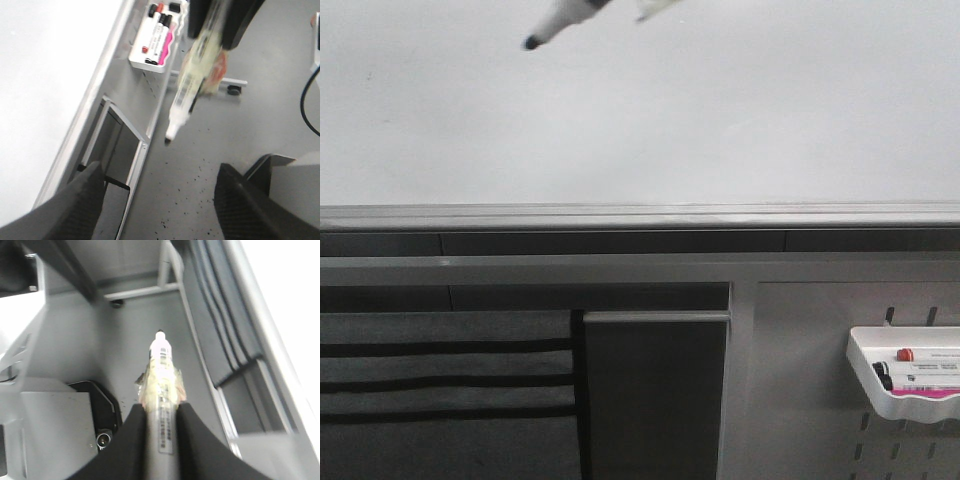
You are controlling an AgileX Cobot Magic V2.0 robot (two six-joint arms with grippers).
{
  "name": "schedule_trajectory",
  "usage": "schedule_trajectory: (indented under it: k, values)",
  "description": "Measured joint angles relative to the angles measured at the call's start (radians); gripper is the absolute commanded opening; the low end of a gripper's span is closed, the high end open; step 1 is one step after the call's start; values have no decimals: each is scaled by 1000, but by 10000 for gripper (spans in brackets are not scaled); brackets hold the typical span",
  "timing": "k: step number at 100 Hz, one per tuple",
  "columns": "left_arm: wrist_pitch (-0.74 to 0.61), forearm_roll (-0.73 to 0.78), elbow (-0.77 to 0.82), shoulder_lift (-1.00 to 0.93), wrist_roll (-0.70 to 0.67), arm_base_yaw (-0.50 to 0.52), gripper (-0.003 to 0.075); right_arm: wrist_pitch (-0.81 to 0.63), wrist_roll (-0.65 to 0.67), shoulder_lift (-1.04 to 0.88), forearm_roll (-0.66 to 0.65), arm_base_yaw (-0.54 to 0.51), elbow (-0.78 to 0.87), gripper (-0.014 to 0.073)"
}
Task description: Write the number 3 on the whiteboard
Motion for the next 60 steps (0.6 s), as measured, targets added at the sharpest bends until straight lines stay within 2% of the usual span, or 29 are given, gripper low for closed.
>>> schedule_trajectory:
  k: [14, 25, 39, 60]
  values:
    - [-48, 0, 94, -116, -62, 90, 440, -3, 317, -89, -204, -18, 17, 6]
    - [-121, 2, 196, -214, -137, 159, 440, -46, 484, -170, -269, -62, 90, 6]
    - [-232, -17, 303, -322, -190, 218, 440, -155, 599, -273, -284, -111, 254, 6]
    - [-323, -44, 356, -364, -201, 236, 440, -323, 625, -324, -270, -117, 425, 6]
